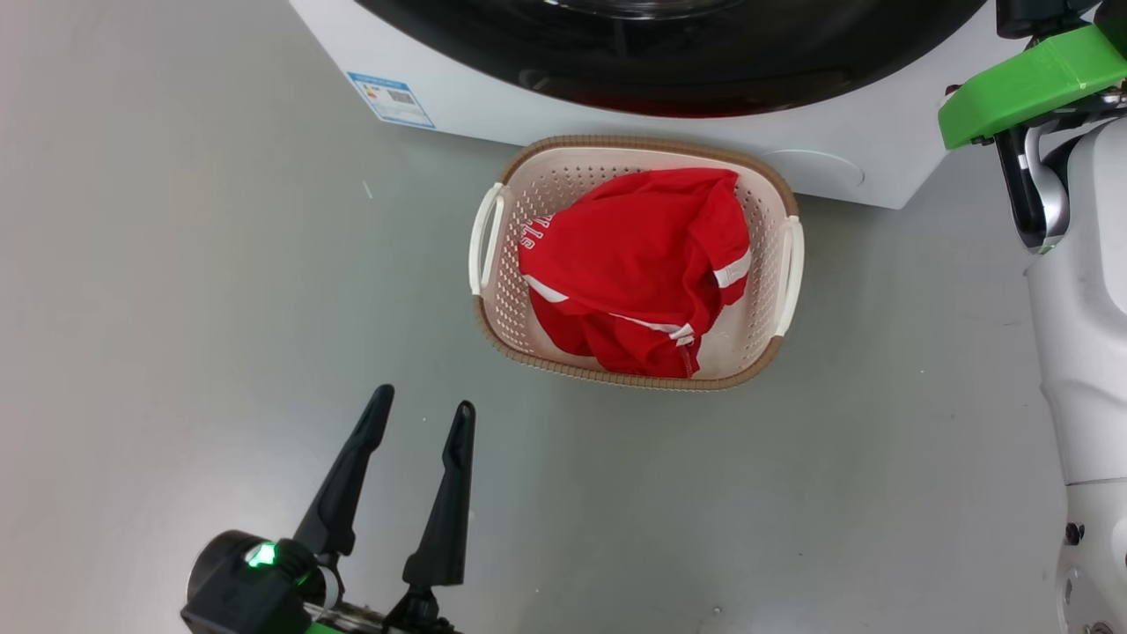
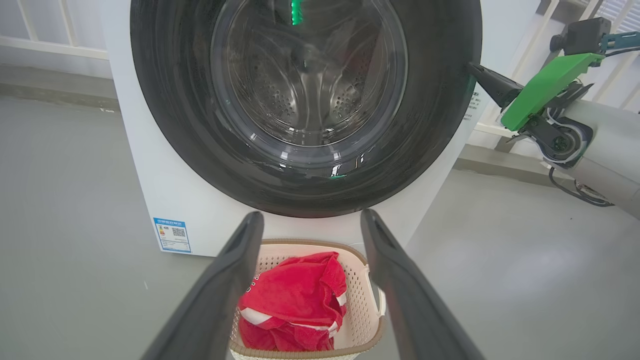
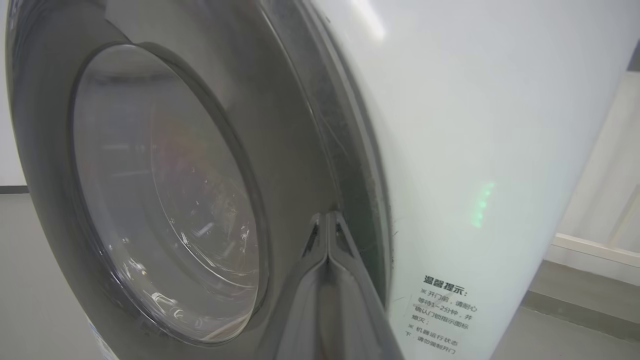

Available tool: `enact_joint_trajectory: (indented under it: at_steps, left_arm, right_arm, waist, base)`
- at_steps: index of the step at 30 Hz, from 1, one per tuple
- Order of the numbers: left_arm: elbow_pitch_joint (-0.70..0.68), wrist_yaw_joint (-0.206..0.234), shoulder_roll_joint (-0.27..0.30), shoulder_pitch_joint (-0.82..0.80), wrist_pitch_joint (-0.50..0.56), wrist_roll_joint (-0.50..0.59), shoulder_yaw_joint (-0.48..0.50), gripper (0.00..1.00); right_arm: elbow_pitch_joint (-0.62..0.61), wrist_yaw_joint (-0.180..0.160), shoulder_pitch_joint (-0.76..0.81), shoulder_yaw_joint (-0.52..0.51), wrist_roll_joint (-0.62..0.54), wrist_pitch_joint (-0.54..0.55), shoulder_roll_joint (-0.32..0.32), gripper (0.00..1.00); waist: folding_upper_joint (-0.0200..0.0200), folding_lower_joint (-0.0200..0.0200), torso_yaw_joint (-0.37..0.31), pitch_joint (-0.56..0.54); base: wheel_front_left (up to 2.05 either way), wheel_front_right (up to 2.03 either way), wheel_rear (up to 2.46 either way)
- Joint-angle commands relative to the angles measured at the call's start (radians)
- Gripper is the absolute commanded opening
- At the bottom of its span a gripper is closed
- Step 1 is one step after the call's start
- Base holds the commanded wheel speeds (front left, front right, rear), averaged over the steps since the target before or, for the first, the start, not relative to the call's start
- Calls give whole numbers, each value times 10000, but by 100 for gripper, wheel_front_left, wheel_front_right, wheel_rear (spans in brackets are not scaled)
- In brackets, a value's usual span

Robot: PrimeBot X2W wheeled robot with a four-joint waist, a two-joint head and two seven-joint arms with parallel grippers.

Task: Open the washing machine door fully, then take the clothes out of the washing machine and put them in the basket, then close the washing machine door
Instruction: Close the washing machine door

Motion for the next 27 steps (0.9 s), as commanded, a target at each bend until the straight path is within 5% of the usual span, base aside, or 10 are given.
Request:
enact_joint_trajectory:
  at_steps: [1, 13, 15, 16, 19, 21, 23, 24, 27]
  left_arm:
    - [-199, -20, 147, -154, -91, -35, 314, 100]
    - [-192, 89, 172, -73, -70, -235, 455, 100]
    - [-200, 106, 177, -66, -70, -236, 469, 100]
    - [-239, 164, 170, -46, -71, -249, 530, 100]
    - [-289, 189, 152, -5, -74, -302, 592, 100]
    - [-279, 218, 159, 22, -75, -300, 628, 100]
    - [-271, 230, 166, 32, -76, -295, 646, 100]
    - [-251, 240, 165, 60, -77, -301, 676, 100]
    - [-213, 259, 171, 97, -79, -283, 701, 100]
  right_arm:
    - [-265, -53, -191, 132, 48, 22, 130, 0]
    - [-1054, -53, 1395, 928, 474, 22, 502, 2]
    - [-1165, -53, 1567, 1009, 517, 22, 522, 11]
    - [-1409, -53, 1909, 1154, 592, 22, 558, 36]
    - [-1804, -53, 2460, 1320, 670, 22, 600, 49]
    - [-2061, -53, 2895, 1431, 687, 22, 618, 78]
    - [-2179, -53, 3124, 1488, 689, 22, 625, 86]
    - [-2389, -53, 3595, 1600, 713, 22, 639, 100]
    - [-2593, -53, 4058, 1613, 759, 22, 651, 100]
  waist:
    - [0, 0, -50, -34]
    - [0, 0, -681, -490]
    - [0, 0, -753, -533]
    - [0, 0, -914, -588]
    - [0, 0, -1138, -701]
    - [0, 0, -1279, -801]
    - [0, 0, -1357, -848]
    - [0, 0, -1523, -959]
    - [0, 0, -1686, -1100]
  base:
    - [0, 0, 0]
    - [0, 0, 0]
    - [0, 0, 0]
    - [0, 0, 0]
    - [0, 0, 0]
    - [0, 0, 0]
    - [0, 0, 0]
    - [0, 0, 0]
    - [0, 0, 0]
